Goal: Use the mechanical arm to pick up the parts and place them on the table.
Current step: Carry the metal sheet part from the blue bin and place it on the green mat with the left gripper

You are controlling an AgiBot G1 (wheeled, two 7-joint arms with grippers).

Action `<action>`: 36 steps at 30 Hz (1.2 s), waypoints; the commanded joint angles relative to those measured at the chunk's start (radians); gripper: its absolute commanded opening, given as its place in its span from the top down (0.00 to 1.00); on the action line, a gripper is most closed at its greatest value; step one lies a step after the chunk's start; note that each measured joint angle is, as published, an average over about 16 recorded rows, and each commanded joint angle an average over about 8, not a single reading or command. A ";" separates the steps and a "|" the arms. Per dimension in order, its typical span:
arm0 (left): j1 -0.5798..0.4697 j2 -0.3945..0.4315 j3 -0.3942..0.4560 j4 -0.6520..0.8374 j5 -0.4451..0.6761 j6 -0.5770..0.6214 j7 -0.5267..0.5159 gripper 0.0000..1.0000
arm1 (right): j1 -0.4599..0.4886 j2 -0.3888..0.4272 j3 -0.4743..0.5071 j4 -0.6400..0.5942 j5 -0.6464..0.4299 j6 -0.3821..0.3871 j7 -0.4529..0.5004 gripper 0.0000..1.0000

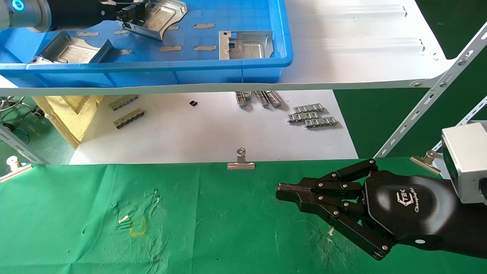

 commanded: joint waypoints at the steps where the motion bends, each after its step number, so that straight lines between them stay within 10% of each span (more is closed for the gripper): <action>1: -0.001 -0.001 -0.003 -0.002 -0.004 -0.002 0.002 1.00 | 0.000 0.000 0.000 0.000 0.000 0.000 0.000 0.42; 5: -0.010 -0.030 -0.024 -0.029 -0.037 0.106 0.030 1.00 | 0.000 0.000 0.000 0.000 0.000 0.000 0.000 0.00; 23: 0.072 -0.208 -0.125 -0.131 -0.215 0.728 0.380 1.00 | 0.000 0.000 0.000 0.000 0.000 0.000 0.000 0.00; 36: 0.353 -0.406 -0.074 -0.426 -0.401 0.791 0.590 1.00 | 0.000 0.000 0.000 0.000 0.000 0.000 0.000 0.00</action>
